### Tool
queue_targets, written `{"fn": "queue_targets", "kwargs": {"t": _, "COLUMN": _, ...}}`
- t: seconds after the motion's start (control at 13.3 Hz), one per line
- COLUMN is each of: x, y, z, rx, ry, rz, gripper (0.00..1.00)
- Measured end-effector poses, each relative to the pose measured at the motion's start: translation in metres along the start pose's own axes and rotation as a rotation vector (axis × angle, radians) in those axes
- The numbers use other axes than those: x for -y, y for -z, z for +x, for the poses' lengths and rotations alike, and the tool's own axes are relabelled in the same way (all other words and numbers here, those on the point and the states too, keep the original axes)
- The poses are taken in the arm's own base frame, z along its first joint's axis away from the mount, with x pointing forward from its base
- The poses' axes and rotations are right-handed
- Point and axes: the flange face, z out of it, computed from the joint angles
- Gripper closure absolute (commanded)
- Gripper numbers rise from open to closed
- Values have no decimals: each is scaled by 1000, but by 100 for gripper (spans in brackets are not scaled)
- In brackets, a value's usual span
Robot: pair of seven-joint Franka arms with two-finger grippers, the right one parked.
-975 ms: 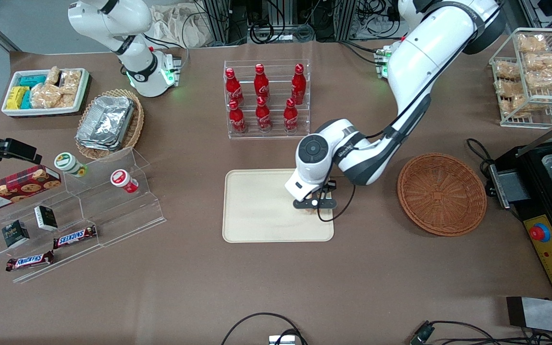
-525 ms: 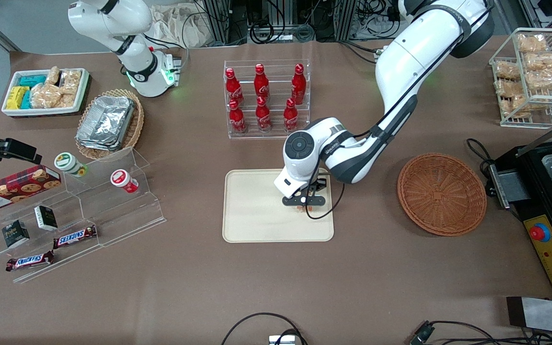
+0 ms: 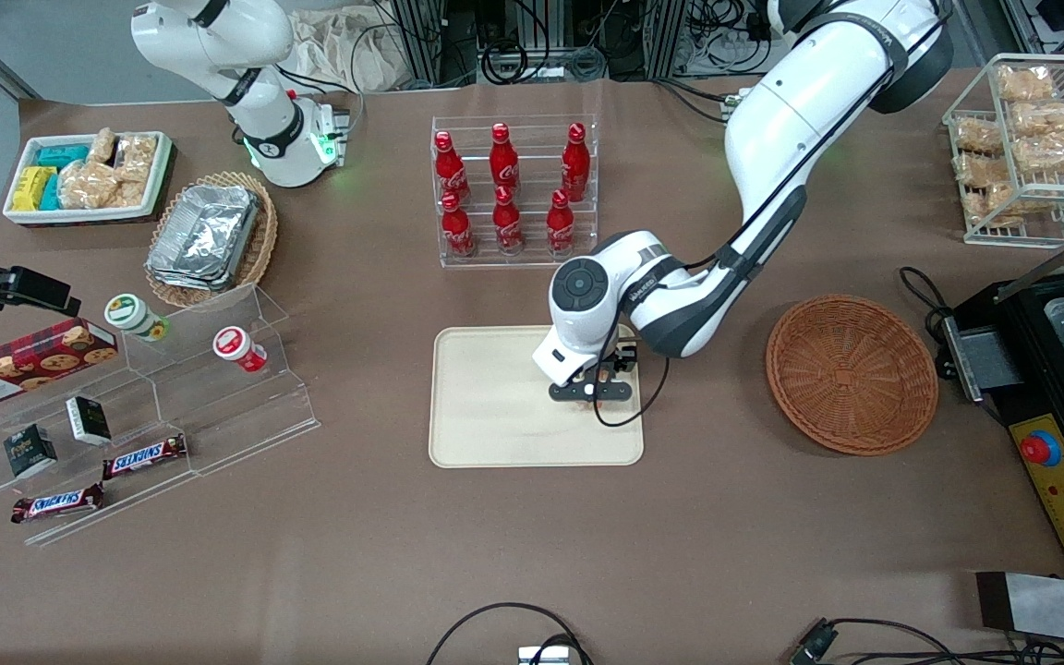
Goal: Place sandwich from basket to tray
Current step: 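Lower the sandwich onto the tray and open the left gripper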
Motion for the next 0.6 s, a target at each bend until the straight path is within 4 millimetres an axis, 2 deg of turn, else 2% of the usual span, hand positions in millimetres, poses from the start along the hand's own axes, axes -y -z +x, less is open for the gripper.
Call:
{"fn": "queue_targets", "kwargs": {"t": 0.38, "x": 2, "y": 4, "z": 6, "rx": -10, "ry": 8, "rz": -1, "gripper": 0}}
{"fn": "queue_targets", "kwargs": {"t": 0.6, "x": 9, "y": 20, "z": 20, "rx": -17, "ry": 35, "rz": 13, "gripper": 0}}
